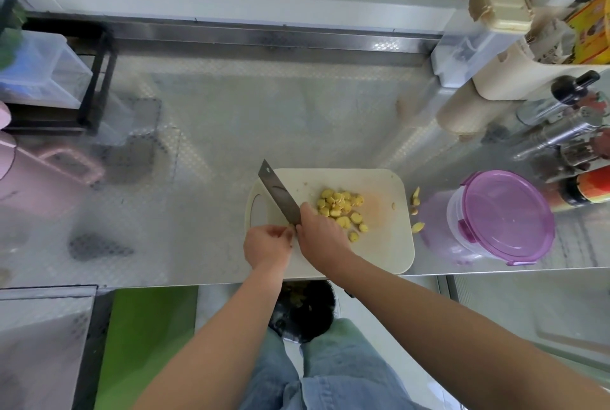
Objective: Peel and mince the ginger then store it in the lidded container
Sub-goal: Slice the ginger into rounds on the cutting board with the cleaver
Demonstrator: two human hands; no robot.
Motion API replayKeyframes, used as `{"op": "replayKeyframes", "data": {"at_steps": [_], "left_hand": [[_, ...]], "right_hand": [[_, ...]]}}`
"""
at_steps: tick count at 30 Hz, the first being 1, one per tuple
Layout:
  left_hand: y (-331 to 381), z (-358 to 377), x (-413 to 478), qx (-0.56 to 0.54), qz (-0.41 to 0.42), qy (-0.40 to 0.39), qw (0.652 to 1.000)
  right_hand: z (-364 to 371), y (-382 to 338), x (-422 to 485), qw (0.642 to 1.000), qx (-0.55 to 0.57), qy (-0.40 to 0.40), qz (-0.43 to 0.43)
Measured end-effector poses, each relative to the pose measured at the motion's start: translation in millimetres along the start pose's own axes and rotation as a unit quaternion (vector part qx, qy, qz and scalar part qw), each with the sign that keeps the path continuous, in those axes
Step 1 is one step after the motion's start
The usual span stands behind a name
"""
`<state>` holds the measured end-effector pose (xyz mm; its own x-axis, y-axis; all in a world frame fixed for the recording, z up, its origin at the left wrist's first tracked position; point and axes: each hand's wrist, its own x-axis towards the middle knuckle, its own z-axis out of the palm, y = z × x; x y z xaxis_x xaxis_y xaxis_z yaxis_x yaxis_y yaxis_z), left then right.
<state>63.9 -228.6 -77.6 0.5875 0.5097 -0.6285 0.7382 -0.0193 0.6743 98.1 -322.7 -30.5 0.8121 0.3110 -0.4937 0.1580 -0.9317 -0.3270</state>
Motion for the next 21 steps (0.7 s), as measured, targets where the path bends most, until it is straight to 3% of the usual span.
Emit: {"op": "replayKeyframes", "data": {"at_steps": [6,21], "left_hand": [[4.7,-3.5,-7.4,-0.051,-0.017,0.001,0.999],[1.0,-0.9,-5.6,-0.010,0.002,0.017,1.000]], "right_hand": [[-12.9,5.4,-4.3,0.999,0.034,0.030,-0.024],[-20.0,9.2,-23.4,1.000,0.017,0.011,-0.022]]}}
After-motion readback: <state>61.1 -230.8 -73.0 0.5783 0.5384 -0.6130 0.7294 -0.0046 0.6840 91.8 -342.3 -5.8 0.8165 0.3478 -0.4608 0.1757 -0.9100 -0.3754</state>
